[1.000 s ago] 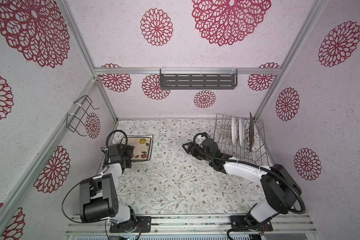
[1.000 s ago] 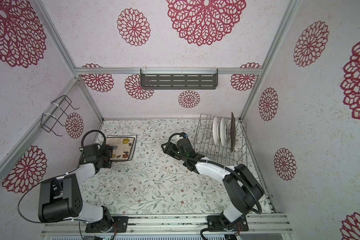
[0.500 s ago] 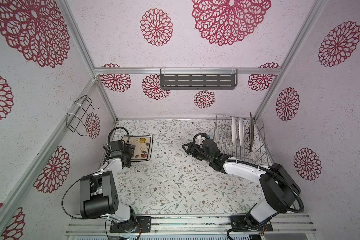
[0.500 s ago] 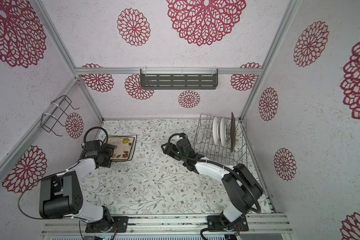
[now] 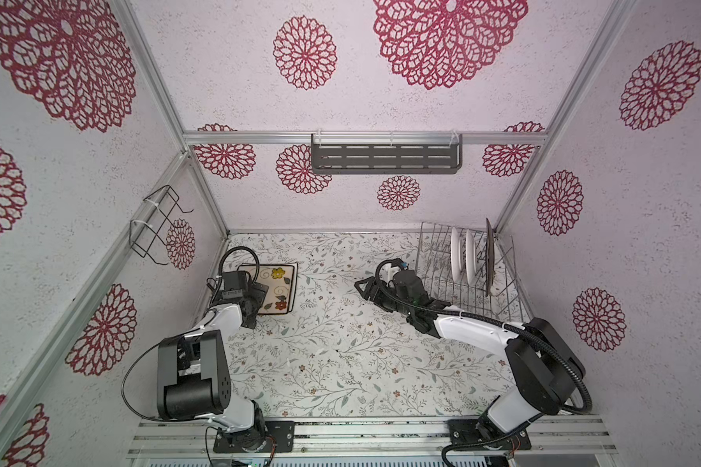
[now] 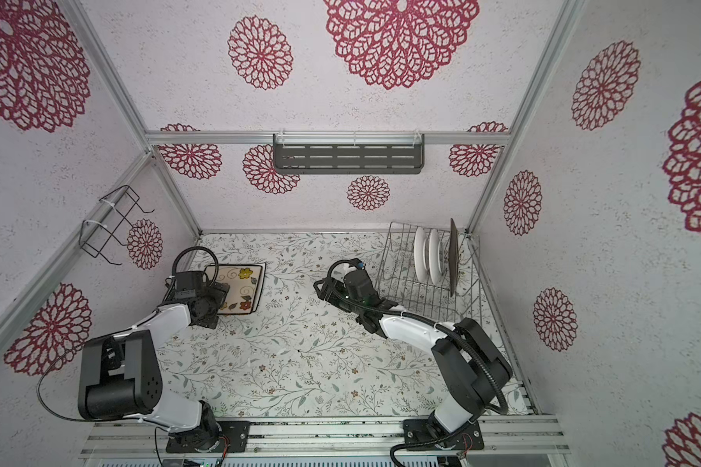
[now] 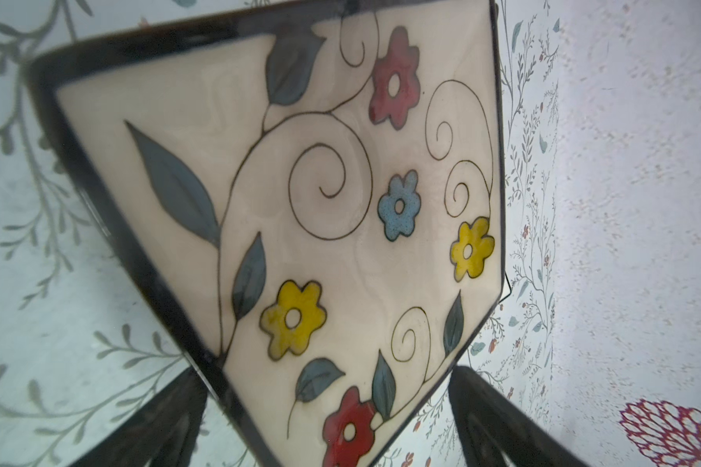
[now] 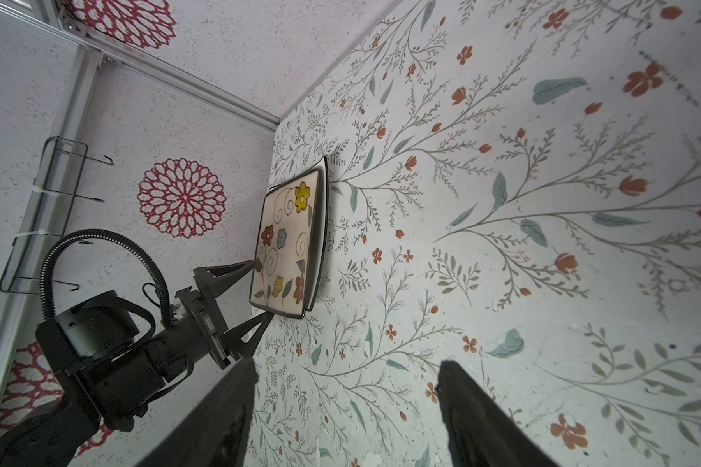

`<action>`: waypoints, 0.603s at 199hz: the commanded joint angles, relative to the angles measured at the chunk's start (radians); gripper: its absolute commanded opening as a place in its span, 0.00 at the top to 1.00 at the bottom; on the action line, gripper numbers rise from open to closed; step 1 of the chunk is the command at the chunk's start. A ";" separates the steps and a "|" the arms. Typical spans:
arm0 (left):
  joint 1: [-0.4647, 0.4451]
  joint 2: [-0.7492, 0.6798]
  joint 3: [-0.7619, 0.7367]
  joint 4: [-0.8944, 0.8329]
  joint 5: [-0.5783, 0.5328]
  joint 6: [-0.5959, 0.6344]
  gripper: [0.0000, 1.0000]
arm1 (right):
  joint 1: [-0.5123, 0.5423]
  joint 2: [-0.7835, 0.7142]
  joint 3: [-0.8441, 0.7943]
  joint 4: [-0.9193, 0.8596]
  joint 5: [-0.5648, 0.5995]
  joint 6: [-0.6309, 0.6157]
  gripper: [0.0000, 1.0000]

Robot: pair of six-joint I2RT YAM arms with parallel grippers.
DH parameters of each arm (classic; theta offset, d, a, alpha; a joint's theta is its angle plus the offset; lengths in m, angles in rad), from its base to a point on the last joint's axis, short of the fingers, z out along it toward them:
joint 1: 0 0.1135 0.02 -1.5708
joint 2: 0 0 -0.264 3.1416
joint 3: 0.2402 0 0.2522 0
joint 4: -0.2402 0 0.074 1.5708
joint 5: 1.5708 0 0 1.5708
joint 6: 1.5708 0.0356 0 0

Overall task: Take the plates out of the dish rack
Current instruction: 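Open the left gripper to release the flowered plate on the stack, then raise the left gripper off the plates while the right gripper nears the rack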

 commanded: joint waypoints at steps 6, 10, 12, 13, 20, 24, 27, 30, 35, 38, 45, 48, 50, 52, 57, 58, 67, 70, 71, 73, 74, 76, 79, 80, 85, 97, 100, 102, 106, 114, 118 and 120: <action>-0.010 -0.032 0.032 0.027 -0.032 0.028 0.03 | 0.005 -0.017 -0.005 0.032 -0.006 0.009 0.26; -0.010 -0.033 0.033 0.024 -0.032 0.029 0.03 | 0.005 -0.017 -0.007 0.033 -0.007 0.010 0.26; -0.010 -0.034 0.033 0.023 -0.032 0.029 0.03 | 0.005 -0.018 -0.007 0.032 -0.007 0.010 0.26; -0.009 -0.033 0.033 0.022 -0.032 0.030 0.03 | 0.005 -0.017 -0.008 0.032 -0.007 0.010 0.26; -0.009 -0.036 0.034 0.017 -0.032 0.032 0.03 | 0.004 -0.019 -0.008 0.033 -0.007 0.009 0.26; -0.010 -0.036 0.033 0.016 -0.032 0.033 0.03 | 0.005 -0.019 -0.008 0.033 -0.007 0.009 0.26; -0.009 -0.037 0.033 0.014 -0.032 0.033 0.03 | 0.005 -0.019 -0.008 0.032 -0.008 0.009 0.26; -0.010 -0.040 0.032 0.013 -0.034 0.033 0.03 | 0.005 -0.019 -0.007 0.033 -0.008 0.009 0.26; -0.010 -0.043 0.030 0.009 -0.034 0.032 0.03 | 0.005 -0.019 -0.007 0.032 -0.009 0.009 0.26; -0.011 -0.044 0.029 0.008 -0.033 0.033 0.03 | 0.005 -0.019 -0.007 0.033 -0.009 0.009 0.26; -0.011 -0.048 0.023 0.007 -0.026 0.032 0.03 | 0.005 -0.020 -0.009 0.034 -0.009 0.009 0.26; -0.011 -0.049 0.020 0.008 -0.022 0.030 0.03 | 0.005 -0.020 -0.009 0.034 -0.009 0.009 0.26; -0.011 -0.050 0.017 0.009 -0.018 0.027 0.03 | 0.005 -0.020 -0.009 0.034 -0.009 0.009 0.26; -0.011 -0.050 0.015 0.010 -0.014 0.025 0.03 | 0.005 -0.020 -0.009 0.033 -0.009 0.009 0.26; -0.012 -0.053 0.007 0.016 -0.005 0.018 0.03 | 0.005 -0.021 -0.009 0.033 -0.009 0.008 0.26; -0.012 -0.054 0.006 0.017 -0.004 0.017 0.03 | 0.005 -0.021 -0.009 0.033 -0.009 0.008 0.26; -0.017 -0.059 -0.010 0.026 -0.002 0.011 0.03 | 0.004 -0.024 -0.011 0.030 -0.003 0.004 0.26; -0.020 -0.062 -0.015 0.028 -0.002 0.008 0.03 | 0.004 -0.025 -0.010 0.028 -0.001 0.002 0.26; -0.020 -0.063 -0.016 0.027 -0.002 0.007 0.03 | 0.004 -0.025 -0.010 0.027 0.000 0.002 0.26; -0.021 -0.066 -0.018 0.027 -0.003 0.008 0.03 | 0.004 -0.026 -0.009 0.027 0.000 0.001 0.26; -0.022 -0.067 -0.019 0.027 -0.004 0.007 0.03 | 0.004 -0.026 -0.009 0.027 0.001 0.000 0.26; -0.022 -0.068 -0.022 0.026 -0.005 0.007 0.03 | 0.004 -0.027 -0.009 0.027 0.002 0.000 0.26; -0.022 -0.070 -0.027 0.026 -0.005 0.005 0.03 | 0.003 -0.028 -0.009 0.027 0.002 -0.001 0.26; -0.022 -0.072 -0.028 0.025 -0.006 0.005 0.03 | 0.002 -0.029 -0.009 0.026 0.003 -0.002 0.26; -0.021 -0.078 -0.035 0.027 -0.008 0.005 0.03 | 0.002 -0.031 -0.009 0.027 0.003 -0.003 0.26; -0.022 -0.095 -0.047 0.023 -0.016 0.005 0.03 | 0.002 -0.034 -0.007 0.028 0.002 -0.004 0.26; -0.022 -0.099 -0.049 0.023 -0.017 0.007 0.03 | 0.002 -0.034 -0.007 0.029 0.001 -0.004 0.26; -0.021 -0.101 -0.051 0.022 -0.015 0.006 0.03 | 0.002 -0.035 -0.009 0.029 0.001 -0.004 0.26; -0.022 -0.106 -0.054 0.023 -0.012 0.007 0.03 | 0.002 -0.035 -0.009 0.029 -0.002 -0.005 0.26; -0.022 -0.119 -0.058 0.026 0.003 0.008 0.03 | 0.002 -0.037 -0.012 0.033 -0.004 -0.006 0.26; -0.023 -0.125 -0.059 0.026 0.010 0.007 0.03 | 0.002 -0.039 -0.012 0.033 -0.004 -0.006 0.26; -0.024 -0.128 -0.059 0.024 0.011 0.007 0.03 | 0.002 -0.039 -0.013 0.035 -0.003 -0.006 0.25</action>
